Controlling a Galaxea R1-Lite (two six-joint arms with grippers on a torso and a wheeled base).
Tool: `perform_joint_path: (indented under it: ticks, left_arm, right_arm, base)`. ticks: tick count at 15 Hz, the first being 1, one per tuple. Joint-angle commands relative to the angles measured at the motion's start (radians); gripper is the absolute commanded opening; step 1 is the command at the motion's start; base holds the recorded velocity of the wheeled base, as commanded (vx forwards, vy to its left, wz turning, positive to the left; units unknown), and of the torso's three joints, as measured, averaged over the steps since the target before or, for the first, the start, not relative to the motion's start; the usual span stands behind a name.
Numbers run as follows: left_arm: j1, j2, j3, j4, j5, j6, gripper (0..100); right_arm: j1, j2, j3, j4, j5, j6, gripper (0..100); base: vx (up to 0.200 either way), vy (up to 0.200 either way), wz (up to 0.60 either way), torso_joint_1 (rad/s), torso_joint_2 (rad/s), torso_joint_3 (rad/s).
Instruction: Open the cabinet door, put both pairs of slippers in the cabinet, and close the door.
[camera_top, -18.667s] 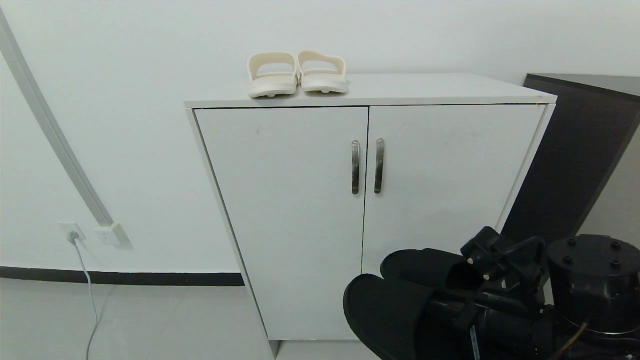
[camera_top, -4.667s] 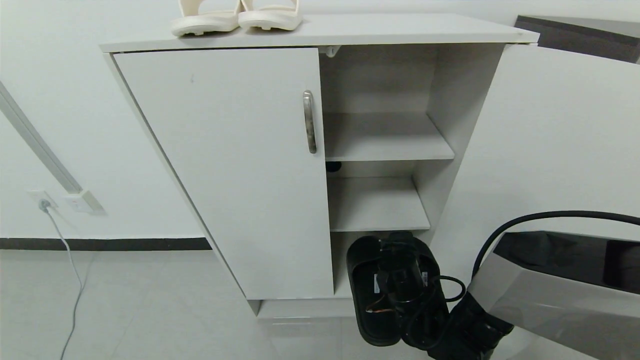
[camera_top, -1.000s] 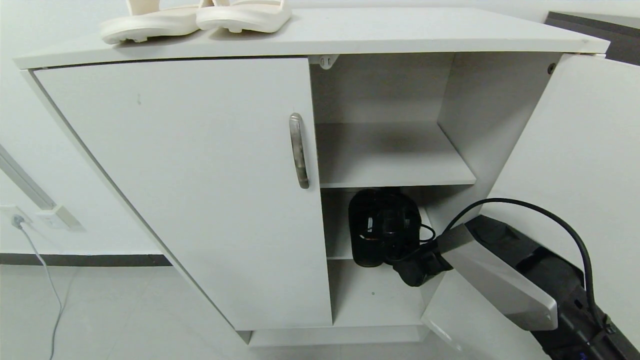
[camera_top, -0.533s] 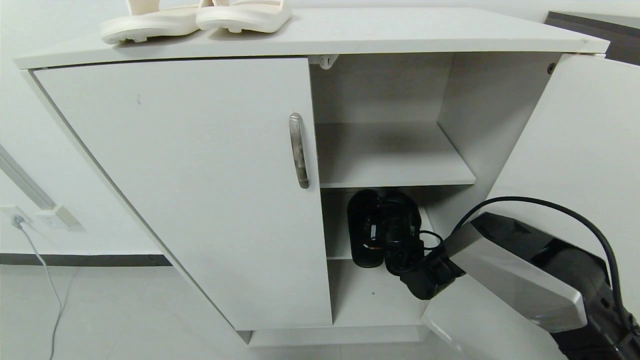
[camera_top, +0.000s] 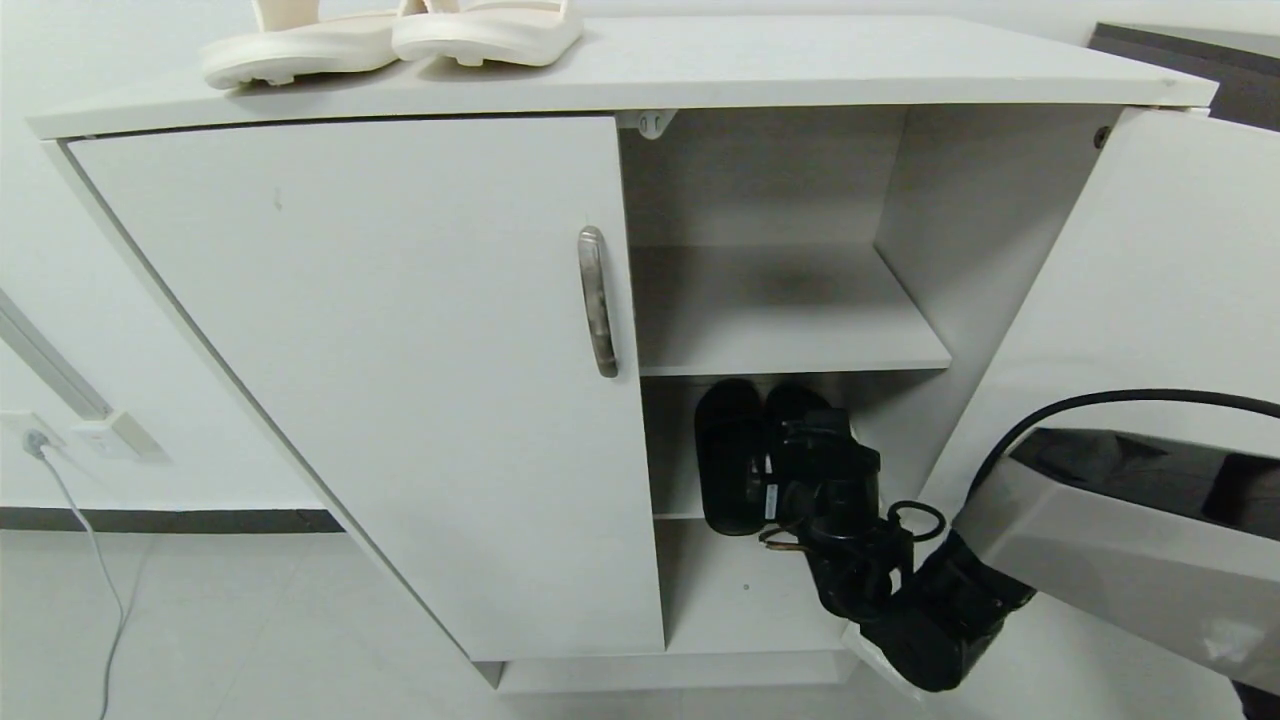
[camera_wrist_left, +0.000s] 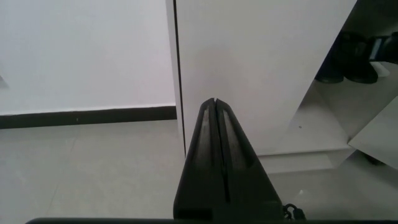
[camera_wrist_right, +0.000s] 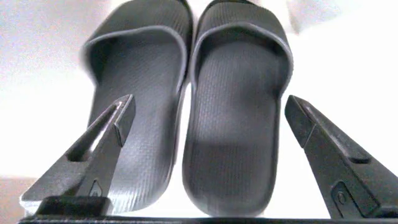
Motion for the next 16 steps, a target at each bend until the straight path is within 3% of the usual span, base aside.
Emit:
perform_joint_path:
  ticks: [1,4,10,16]
  left_arm:
    - [0.000,0.001,0.000,-0.001,0.000,0.000,0]
    - [0.000,0.001,0.000,-0.001,0.000,0.000,0]
    - [0.000,0.001,0.000,-0.001,0.000,-0.003,0]
    - [0.000,0.001,0.000,-0.001,0.000,0.000,0]
  right_arm:
    - [0.055,-0.103,0.116,-0.040,-0.010,-0.001,100]
    - [0.084,-0.139,0.170,-0.040,-0.009,-0.002,100]
    - [0.087,-0.159,0.181,-0.042,-0.009,-0.002,100]
    - [0.087,-0.178,0.219,-0.043,-0.009,-0.002,100]
  base:
    - [0.000,0.000,0.00,0.000,0.00,0.000]
    - [0.000,0.000,0.00,0.000,0.00,0.000]
    - [-0.200,0.000,0.00,0.003,0.00,0.005]
    - [0.000,0.000,0.00,0.000,0.00,0.000]
